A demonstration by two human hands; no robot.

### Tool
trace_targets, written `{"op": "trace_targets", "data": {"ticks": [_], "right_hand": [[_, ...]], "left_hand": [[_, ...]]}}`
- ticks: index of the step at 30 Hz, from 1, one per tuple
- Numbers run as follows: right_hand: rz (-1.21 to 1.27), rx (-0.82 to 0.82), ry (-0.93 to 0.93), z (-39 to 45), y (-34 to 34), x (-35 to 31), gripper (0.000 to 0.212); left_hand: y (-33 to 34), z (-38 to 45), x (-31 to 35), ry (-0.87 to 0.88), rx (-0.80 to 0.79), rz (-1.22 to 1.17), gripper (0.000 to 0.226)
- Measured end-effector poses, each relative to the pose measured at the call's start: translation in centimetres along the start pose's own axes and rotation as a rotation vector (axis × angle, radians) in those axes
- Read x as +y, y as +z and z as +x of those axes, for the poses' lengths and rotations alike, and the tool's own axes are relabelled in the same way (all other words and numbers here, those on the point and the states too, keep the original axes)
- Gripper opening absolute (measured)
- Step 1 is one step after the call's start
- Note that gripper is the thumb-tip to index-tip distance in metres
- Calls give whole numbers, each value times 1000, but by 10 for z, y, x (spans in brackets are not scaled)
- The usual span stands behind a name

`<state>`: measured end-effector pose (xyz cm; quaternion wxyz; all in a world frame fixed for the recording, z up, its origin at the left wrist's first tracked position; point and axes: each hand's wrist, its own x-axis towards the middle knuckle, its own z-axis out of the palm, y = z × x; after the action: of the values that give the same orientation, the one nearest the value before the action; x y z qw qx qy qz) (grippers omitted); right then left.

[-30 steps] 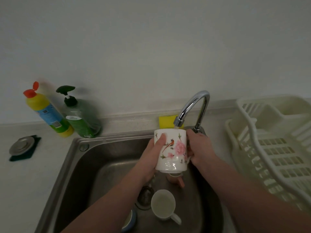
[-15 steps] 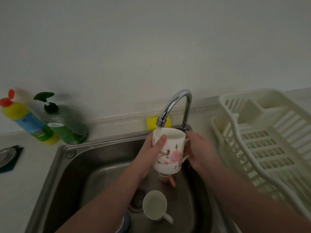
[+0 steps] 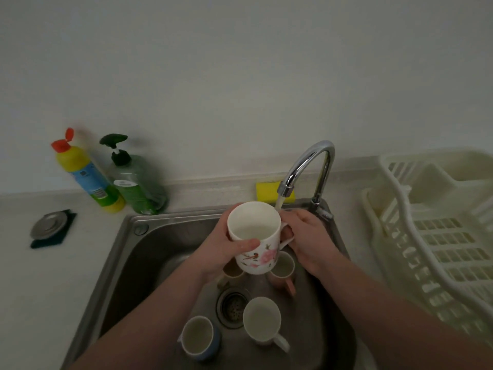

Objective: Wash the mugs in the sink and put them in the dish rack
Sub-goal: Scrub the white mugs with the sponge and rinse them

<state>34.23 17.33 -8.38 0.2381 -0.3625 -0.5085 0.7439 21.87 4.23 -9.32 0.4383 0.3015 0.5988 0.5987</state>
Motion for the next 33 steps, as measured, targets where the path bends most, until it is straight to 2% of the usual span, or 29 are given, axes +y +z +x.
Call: {"op": "trace_targets", "data": {"ticks": [8, 11, 14, 19, 22, 23, 25, 28, 31, 33], "right_hand": [[-75, 22, 77, 1, 5, 3, 32], [-2, 64, 99, 1, 1, 0, 21], [20, 138, 91, 1, -10, -7, 12], [-44, 144, 69, 2, -21, -16, 12], [-269, 146, -12, 0, -16, -25, 25], [-389, 143, -67, 0, -14, -28, 30], [-758, 106, -206, 0, -6, -34, 36], [-1304, -38, -370, 1, 7, -30, 38], [-1538, -118, -445, 5, 13, -23, 27], [-1659, -177, -453, 3, 17, -23, 16]], "left_hand": [[4, -10, -1, -93, 108, -53, 70], [13, -6, 5, -76, 90, 1, 48], [25, -1, 12, -74, 4, 27, 22], [34, 4, 12, -55, -58, -10, 32], [24, 6, 5, -82, 11, 1, 65], [17, 4, 2, -93, 32, 31, 69], [3, -2, 1, -137, 81, 93, 60], [-21, -13, -4, -220, 237, 124, 41], [-42, -15, -14, -308, 391, 97, 33], [-50, -15, -20, -340, 425, 140, 27]]}}
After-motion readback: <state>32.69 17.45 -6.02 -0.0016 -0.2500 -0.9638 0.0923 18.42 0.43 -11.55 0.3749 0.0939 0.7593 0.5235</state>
